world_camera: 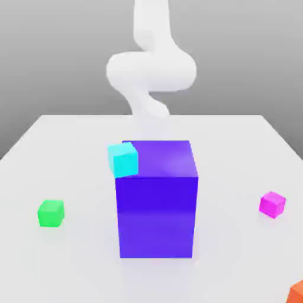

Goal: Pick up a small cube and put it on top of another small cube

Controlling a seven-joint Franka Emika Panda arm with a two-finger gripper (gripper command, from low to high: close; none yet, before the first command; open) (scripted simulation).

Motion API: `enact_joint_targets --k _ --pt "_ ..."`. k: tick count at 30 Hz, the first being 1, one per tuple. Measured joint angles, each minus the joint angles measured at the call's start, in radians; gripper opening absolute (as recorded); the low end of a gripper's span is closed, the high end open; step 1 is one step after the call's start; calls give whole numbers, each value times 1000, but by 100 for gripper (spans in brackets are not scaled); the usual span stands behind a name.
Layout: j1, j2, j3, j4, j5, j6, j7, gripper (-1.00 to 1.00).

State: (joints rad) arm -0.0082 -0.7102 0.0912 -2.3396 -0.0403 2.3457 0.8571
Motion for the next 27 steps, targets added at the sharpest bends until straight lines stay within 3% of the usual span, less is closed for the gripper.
enact_joint_targets --k 15,20,24,27 --pt "39 560 470 -238 -283 275 376 0" --pt "158 727 549 -320 -325 373 463 0" --pt "221 826 617 -385 -262 463 460 0" --pt "267 887 573 -378 -332 504 521 0"
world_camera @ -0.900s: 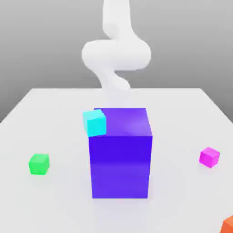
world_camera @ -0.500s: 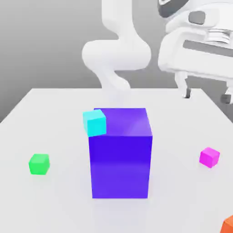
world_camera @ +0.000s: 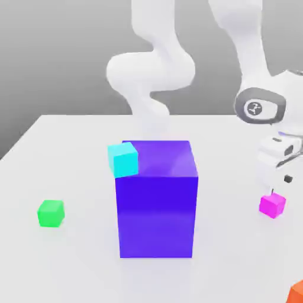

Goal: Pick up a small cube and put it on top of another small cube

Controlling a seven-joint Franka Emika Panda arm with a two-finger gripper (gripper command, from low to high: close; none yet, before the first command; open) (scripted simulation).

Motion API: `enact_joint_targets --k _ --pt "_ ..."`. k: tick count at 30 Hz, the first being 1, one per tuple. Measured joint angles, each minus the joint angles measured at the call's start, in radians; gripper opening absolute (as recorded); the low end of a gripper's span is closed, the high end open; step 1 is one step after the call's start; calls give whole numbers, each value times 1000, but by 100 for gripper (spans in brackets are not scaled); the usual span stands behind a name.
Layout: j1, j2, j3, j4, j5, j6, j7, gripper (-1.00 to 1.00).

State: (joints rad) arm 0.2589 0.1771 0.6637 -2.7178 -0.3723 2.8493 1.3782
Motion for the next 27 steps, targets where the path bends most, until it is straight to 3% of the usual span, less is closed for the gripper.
enact_joint_targets --k 8,9,15,18,27 --pt "223 163 -281 55 -284 97 217 0" --pt "253 183 -319 61 -317 110 242 -100" --pt "268 193 -337 64 -335 117 256 -100" --pt "213 156 -268 52 -273 95 209 -100" --pt "16 -27 1 -12 68 -8 -50 -100"
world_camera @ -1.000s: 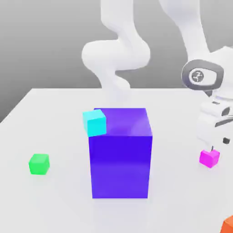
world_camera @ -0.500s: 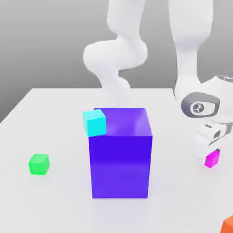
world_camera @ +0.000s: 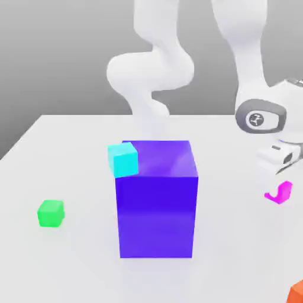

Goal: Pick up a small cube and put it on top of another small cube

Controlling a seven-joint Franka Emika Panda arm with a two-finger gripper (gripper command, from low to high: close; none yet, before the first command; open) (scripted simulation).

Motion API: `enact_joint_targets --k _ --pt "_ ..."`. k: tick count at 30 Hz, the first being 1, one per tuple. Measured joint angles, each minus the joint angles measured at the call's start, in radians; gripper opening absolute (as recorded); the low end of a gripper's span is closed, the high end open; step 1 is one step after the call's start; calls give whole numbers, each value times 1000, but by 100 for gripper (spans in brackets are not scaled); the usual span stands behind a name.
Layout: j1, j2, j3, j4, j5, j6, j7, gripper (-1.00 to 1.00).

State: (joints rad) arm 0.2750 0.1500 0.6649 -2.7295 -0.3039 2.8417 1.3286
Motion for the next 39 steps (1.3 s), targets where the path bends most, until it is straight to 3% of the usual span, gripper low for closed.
enact_joint_targets --k 4,19,29,39 --pt "-47 18 -3 71 51 -84 -71 -100" --pt "-406 58 -342 265 193 -323 -77 -100" --pt "-727 -97 -600 146 318 -301 77 -100" --pt "-983 -289 -718 -82 291 -179 359 -100"
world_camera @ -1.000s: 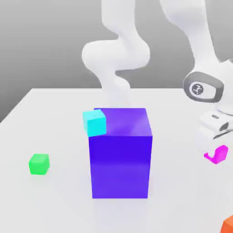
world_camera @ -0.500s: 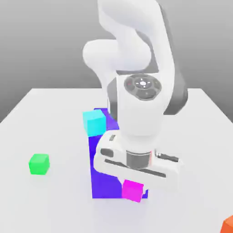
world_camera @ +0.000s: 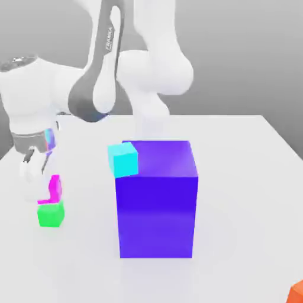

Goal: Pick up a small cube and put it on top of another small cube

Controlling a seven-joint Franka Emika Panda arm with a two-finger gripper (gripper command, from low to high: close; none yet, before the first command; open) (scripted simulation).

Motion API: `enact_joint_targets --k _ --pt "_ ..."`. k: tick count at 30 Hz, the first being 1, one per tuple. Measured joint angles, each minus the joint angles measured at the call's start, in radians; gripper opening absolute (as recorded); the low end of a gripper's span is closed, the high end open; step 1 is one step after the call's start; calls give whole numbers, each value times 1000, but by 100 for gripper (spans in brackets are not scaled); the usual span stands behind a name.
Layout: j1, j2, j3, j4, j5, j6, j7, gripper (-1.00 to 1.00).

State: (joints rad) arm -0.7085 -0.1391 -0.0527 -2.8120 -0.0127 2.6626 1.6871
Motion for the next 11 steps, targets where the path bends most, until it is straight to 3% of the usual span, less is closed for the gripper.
enact_joint_targets --k 7,8,11 --pt "-31 175 -17 -22 20 209 23 -100" --pt "-33 206 -12 -21 30 239 16 100" --pt "-33 206 -12 -21 30 239 16 100"
